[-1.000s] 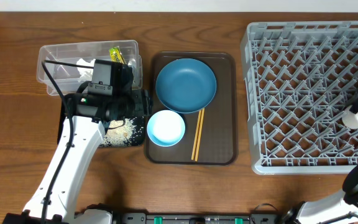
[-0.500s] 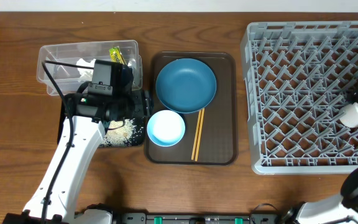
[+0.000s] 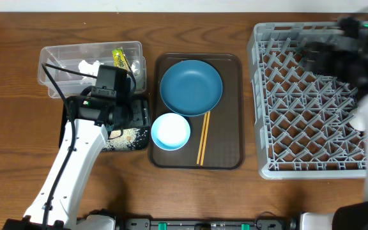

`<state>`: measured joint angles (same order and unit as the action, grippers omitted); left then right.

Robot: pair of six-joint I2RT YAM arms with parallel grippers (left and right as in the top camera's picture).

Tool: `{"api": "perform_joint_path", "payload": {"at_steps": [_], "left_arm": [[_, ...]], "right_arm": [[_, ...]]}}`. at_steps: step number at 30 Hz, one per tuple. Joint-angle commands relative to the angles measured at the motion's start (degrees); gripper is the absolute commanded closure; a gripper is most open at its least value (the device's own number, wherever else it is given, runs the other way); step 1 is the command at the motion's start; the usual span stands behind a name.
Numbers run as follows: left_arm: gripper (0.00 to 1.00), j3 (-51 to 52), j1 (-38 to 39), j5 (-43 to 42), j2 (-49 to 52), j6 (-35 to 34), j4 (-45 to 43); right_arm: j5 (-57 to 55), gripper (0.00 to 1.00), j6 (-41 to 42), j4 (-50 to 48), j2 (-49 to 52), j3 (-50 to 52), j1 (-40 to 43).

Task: Sort waste into correct bins and load items into the dishwasher rack
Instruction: 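Reach the right gripper to the blue plate and grasp its rim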

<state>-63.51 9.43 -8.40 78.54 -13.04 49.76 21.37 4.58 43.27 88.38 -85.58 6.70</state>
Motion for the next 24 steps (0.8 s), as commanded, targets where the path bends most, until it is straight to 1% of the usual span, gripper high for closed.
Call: {"api": "perform_joint_path", "payload": {"at_steps": [1,6,13,15,17,20,21,24], "left_arm": [[0.25,-0.2,-0.2,1.6,-0.3,0.8,0.3],[0.25,-0.2,-0.2,1.6,-0.3,0.8,0.4],[0.24,-0.1,-0.2,1.6,-0.3,0.7,0.3],[0.24,-0.1,-0.2,1.6,-0.3,0.7,0.3],[0.24,-0.1,-0.2,1.6,-0.3,0.7,0.3],[0.24,-0.1,-0.2,1.6,-0.3,0.7,0.3],[0.24,-0.1,-0.2,1.6,-0.3,0.7,0.3],[0.24,-0.1,-0.2,1.6,-0.3,0.7,0.3]], "right_arm": [[-4.5,0.25,0.3,-1.4,2.8,-0.2,-8.0],[-11.6,0.28,1.3,-3.9,9.0,-0.2,-18.4],[-17.3,0.34,6.2,-6.9,19.3,-0.2,-25.7],[-17.3,0.37,7.3,-7.6,21.7,-0.2,-27.0],[-17.8,0.46,8.3,-8.3,24.0,-0.2,-28.1],[-20.2,0.53,11.4,-8.9,26.6,-0.2,-29.0],[-20.3,0.54,11.8,-9.2,27.2,-0.2,-29.2],[-20.3,0.63,12.4,-9.6,29.0,-0.2,-29.5]]}}
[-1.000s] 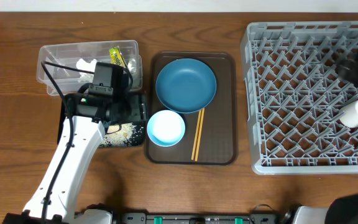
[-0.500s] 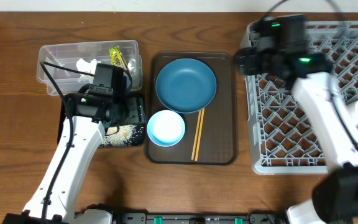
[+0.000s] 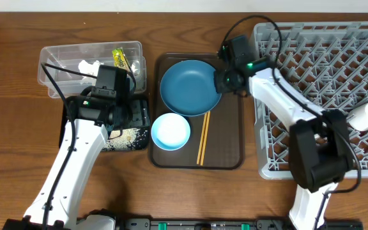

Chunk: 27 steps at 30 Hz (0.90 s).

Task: Sort waste into correct bins and load items into the dishwasher rack
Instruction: 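Reach the right gripper to the blue plate and grasp its rim, then lift the blue plate and stand it upright in the rack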

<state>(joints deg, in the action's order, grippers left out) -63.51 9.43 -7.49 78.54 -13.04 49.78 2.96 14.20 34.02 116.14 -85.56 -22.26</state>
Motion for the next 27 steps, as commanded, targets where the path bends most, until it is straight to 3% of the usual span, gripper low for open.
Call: {"api": "perform_joint_path", "payload": {"at_steps": [1,10,14,20,27], "left_arm": [[0.24,-0.1,-0.2,0.7,-0.3,0.7,0.3],[0.24,-0.1,-0.2,0.7,-0.3,0.7,0.3],[0.24,-0.1,-0.2,0.7,-0.3,0.7,0.3],[0.24,-0.1,-0.2,0.7,-0.3,0.7,0.3],[0.24,-0.1,-0.2,0.7,-0.3,0.7,0.2]], "right_arm": [[-1.9,0.65,3.0,-0.3,1.5,-0.3,-0.6],[-3.2,0.93,4.5,-0.9,2.3,-0.3,-0.6],[-3.1,0.99,4.5,-0.8,2.3,-0.3,-0.6],[-2.7,0.99,2.1,0.5,1.0,-1.6,0.0],[-3.0,0.99,-5.7,1.9,-8.9,-5.6,5.2]]}}
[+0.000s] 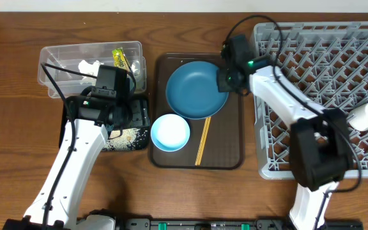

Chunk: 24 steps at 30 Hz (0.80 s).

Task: Sort waste into correct bins and load items into the dishwasher rack
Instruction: 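Lift the blue plate and stand it upright in the rack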

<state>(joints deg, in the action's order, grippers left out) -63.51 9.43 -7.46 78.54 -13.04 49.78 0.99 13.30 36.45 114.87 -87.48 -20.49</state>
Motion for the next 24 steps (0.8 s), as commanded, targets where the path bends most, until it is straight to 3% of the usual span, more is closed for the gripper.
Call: {"api": "perform_joint_path", "payload": {"at_steps": [1,11,16,24], "left_arm": [[0.24,-0.1,-0.2,0.7,-0.3,0.7,0.2],[0.24,-0.1,-0.2,0.7,-0.3,0.7,0.2],[0.24,-0.1,-0.2,0.7,-0.3,0.7,0.3],[0.24,-0.1,-0.2,0.7,-0.3,0.7,0.3]], "right_arm": [[-1.5,0.99,-6.0,-1.0,-9.1,-4.0,4.4],[-20.2,0.99,-25.3,-7.7,-22.6,-4.1,16.7],[-34.2,0.99,-35.8,-13.1,-23.3,-4.1,22.1],[-43.1,0.99,-51.3,-25.1,-21.7,-4.1,28.2]]}}
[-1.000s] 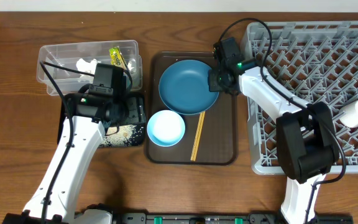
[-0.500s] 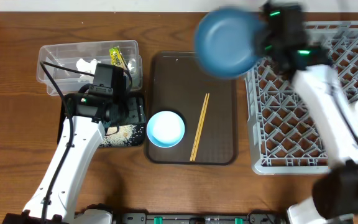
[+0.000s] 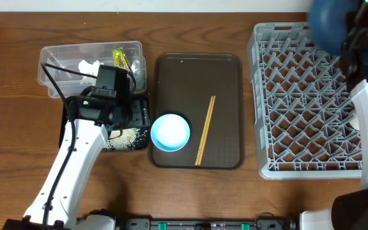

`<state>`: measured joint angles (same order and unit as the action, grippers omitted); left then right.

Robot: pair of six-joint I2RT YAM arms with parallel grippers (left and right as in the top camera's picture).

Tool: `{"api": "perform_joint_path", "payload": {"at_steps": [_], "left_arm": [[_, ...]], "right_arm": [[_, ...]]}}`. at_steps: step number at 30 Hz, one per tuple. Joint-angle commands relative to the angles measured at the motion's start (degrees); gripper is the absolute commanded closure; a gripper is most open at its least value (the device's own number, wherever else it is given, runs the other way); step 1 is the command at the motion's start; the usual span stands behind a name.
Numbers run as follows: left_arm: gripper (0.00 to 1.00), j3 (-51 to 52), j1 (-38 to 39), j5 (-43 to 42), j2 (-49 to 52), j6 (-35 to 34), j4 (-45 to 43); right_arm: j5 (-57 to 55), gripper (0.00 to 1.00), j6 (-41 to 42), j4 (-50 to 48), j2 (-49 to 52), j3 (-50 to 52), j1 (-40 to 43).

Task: Sort waste into correct bins and load items into the dishwasher rack
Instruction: 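Lift the blue plate and stand it upright in the rack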

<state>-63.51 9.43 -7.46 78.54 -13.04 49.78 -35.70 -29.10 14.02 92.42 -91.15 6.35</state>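
The blue plate [image 3: 329,22] shows blurred and large, high over the far left corner of the grey dishwasher rack [image 3: 302,102]. My right gripper [image 3: 350,30] is at its right edge, shut on it. On the brown tray [image 3: 197,67] lie a light blue bowl [image 3: 170,131] and a pair of wooden chopsticks [image 3: 204,130]. My left gripper [image 3: 121,118] hangs over the black bin [image 3: 131,138]; its fingers are hidden under the wrist.
A clear bin [image 3: 62,57] at the far left holds white scraps and a yellow wrapper [image 3: 119,61]. Crumbs lie in the black bin. The rack fills the right side of the table.
The blue plate has left the tray and is now up over the rack's far left corner in my right gripper. The chopsticks lie slightly shifted. The left arm has not moved.
My right arm was blurred over the rack, with the plate, bowl and chopsticks on the tray. Then its gripper was at the plate's right rim, then the plate was shifted right on the tray. Now the plate is held high over the rack.
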Motion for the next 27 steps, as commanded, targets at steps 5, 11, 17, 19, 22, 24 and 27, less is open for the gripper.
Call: {"api": "perform_joint_path", "payload": {"at_steps": [5,11,17,19,22,24,27], "left_arm": [[0.24,-0.1,-0.2,0.7,-0.3,0.7,0.3],[0.24,-0.1,-0.2,0.7,-0.3,0.7,0.3],[0.24,-0.1,-0.2,0.7,-0.3,0.7,0.3],[0.24,-0.1,-0.2,0.7,-0.3,0.5,0.3],[0.24,-0.1,-0.2,0.7,-0.3,0.3,0.3],[0.24,-0.1,-0.2,0.7,-0.3,0.3,0.3],[0.24,-0.1,-0.2,0.7,-0.3,0.3,0.3]], "right_arm": [[-10.1,0.99,-20.1,-10.3,4.3,-0.4,3.9],[-10.8,0.99,-28.6,-17.8,9.9,-0.4,6.9],[-11.4,0.99,-39.2,-25.5,15.1,-0.4,9.3],[-11.0,0.99,-42.1,-28.0,16.4,-0.4,10.0],[-9.9,0.99,-45.4,-30.1,17.8,-0.4,11.0],[-9.5,0.99,-46.7,-30.9,18.6,-0.4,11.5],[-9.5,0.99,-46.8,-30.9,19.5,-0.4,12.5]]}}
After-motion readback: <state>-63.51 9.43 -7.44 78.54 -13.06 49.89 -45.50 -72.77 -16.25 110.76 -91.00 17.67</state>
